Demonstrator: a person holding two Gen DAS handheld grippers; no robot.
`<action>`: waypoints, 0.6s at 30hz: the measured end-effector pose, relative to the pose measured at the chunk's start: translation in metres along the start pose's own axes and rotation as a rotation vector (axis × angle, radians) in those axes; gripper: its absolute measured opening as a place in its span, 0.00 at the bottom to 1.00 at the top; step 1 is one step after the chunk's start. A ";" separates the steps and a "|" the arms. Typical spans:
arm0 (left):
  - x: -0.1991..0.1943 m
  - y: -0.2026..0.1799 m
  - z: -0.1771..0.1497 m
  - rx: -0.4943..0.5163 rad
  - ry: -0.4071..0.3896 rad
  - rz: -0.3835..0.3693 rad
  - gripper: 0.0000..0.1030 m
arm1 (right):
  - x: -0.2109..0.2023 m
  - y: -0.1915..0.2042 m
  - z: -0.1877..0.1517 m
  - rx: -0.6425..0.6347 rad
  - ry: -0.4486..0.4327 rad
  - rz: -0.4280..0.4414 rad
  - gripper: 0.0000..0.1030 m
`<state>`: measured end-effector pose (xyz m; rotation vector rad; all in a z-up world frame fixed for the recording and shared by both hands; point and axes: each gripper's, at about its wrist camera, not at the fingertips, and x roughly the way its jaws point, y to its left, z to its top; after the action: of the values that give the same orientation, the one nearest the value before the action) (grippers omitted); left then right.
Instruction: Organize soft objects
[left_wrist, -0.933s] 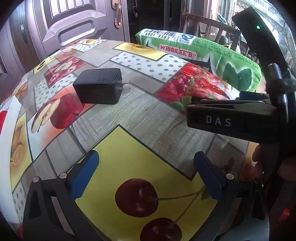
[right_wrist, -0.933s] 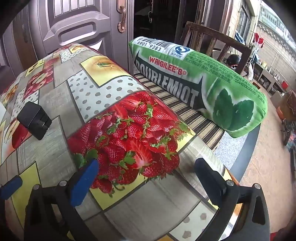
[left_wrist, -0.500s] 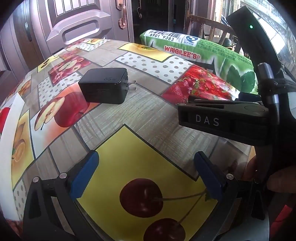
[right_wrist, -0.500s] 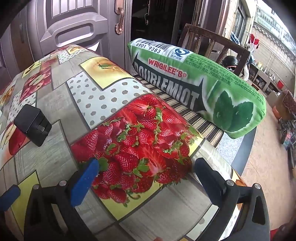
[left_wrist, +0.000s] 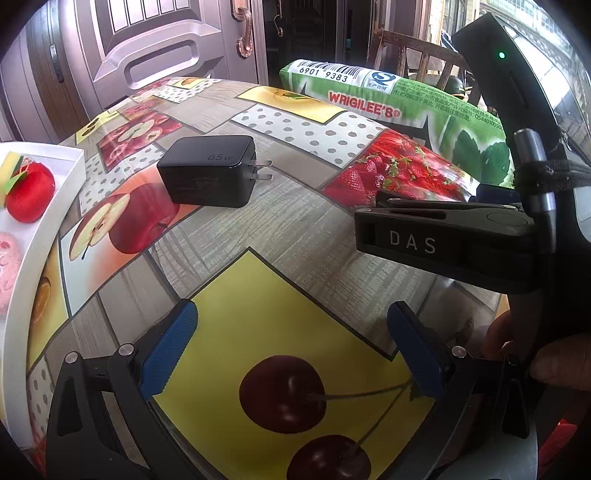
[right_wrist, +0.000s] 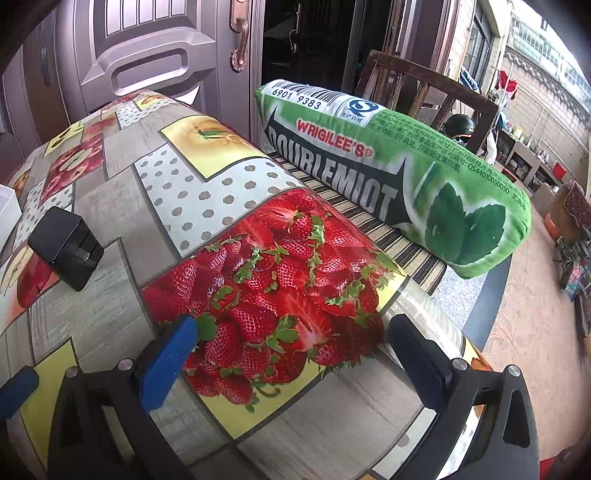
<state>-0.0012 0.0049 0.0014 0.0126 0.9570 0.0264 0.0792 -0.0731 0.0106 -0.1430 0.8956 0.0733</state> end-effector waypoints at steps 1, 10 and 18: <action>0.000 0.000 0.000 0.000 0.000 0.000 0.99 | 0.000 -0.001 0.000 0.000 0.000 0.001 1.00; -0.001 0.000 0.000 0.000 -0.001 0.001 0.99 | -0.001 -0.003 0.002 -0.002 0.001 0.002 1.00; -0.001 0.001 0.001 0.000 -0.002 0.001 0.99 | -0.001 -0.001 0.002 -0.012 0.000 0.008 1.00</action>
<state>-0.0011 0.0060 0.0032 0.0126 0.9552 0.0272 0.0805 -0.0742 0.0128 -0.1504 0.8955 0.0861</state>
